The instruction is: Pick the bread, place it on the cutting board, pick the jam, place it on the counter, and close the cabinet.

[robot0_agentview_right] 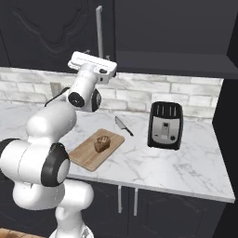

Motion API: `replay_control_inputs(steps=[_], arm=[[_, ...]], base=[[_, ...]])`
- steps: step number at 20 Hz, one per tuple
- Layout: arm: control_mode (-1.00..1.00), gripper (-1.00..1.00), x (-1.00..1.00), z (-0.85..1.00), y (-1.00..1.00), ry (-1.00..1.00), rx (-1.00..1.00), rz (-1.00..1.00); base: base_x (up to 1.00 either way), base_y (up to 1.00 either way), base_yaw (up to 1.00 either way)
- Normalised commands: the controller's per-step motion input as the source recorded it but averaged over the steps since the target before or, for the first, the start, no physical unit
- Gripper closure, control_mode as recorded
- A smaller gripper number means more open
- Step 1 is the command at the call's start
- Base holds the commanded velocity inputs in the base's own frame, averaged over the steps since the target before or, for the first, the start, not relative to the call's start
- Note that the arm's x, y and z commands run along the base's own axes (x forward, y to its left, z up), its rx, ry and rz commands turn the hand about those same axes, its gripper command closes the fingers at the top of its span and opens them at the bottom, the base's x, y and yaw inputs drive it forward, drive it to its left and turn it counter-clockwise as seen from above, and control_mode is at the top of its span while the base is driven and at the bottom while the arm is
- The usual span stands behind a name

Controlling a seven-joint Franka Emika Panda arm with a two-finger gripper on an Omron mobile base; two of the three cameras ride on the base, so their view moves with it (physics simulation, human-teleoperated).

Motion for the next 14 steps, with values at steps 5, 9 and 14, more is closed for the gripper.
replay_control_inputs(steps=[5, 9, 14], arm=[[-1.00, -1.00, 0.18, 0.00, -0.04, 0.00, 0.00, 0.06], [-1.00, -1.00, 0.19, 0.00, 0.00, 0.00, 0.00, 0.05], [-1.00, -1.00, 0.18, 0.00, 0.00, 0.00, 0.00, 0.05]], base=[[0.00, 0.00, 0.00], [0.00, 0.00, 0.00], [0.00, 0.00, 0.00]])
